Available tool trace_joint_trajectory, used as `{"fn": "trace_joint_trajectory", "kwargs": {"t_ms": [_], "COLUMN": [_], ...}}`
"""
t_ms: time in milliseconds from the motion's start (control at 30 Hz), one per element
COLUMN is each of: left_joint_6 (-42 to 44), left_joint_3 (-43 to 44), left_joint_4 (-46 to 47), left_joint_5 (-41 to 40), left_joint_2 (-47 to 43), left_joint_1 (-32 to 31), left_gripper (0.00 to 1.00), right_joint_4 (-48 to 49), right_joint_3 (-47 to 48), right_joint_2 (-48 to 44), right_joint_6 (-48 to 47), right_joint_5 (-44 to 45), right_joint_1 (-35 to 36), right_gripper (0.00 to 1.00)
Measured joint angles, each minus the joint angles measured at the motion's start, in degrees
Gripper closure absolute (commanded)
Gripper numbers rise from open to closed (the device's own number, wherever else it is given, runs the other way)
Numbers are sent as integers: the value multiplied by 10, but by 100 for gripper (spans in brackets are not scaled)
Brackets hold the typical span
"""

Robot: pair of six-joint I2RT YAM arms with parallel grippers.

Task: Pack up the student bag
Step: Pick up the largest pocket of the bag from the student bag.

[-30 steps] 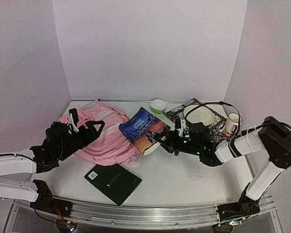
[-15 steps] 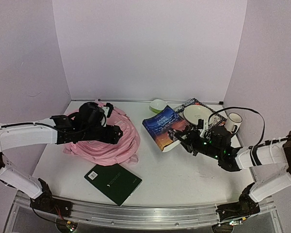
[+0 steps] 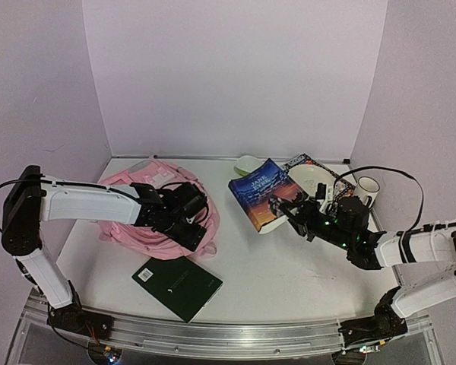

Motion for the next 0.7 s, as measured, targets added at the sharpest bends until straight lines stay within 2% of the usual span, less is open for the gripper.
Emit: {"fn": "trace_joint_trajectory", "kwargs": {"t_ms": [500,533,700], "left_joint_6": [-2,-3,1], "left_joint_3": [56,57,67], "left_joint_4": [-66,-68,-79], "left_joint_5": [-77,-80,-92], "left_joint_2": [29,29,30], "left_joint_1": [-4,-4,-4], "left_gripper": [97,99,100], "right_joint_4": [0,0,2], "right_joint_3": [0,0,1], "right_joint_2": [0,0,11], "right_joint_6": [1,1,11], "right_joint_5": [-10,-13,-29], "right_joint_1": [0,0,0], "right_gripper": [100,100,100]}}
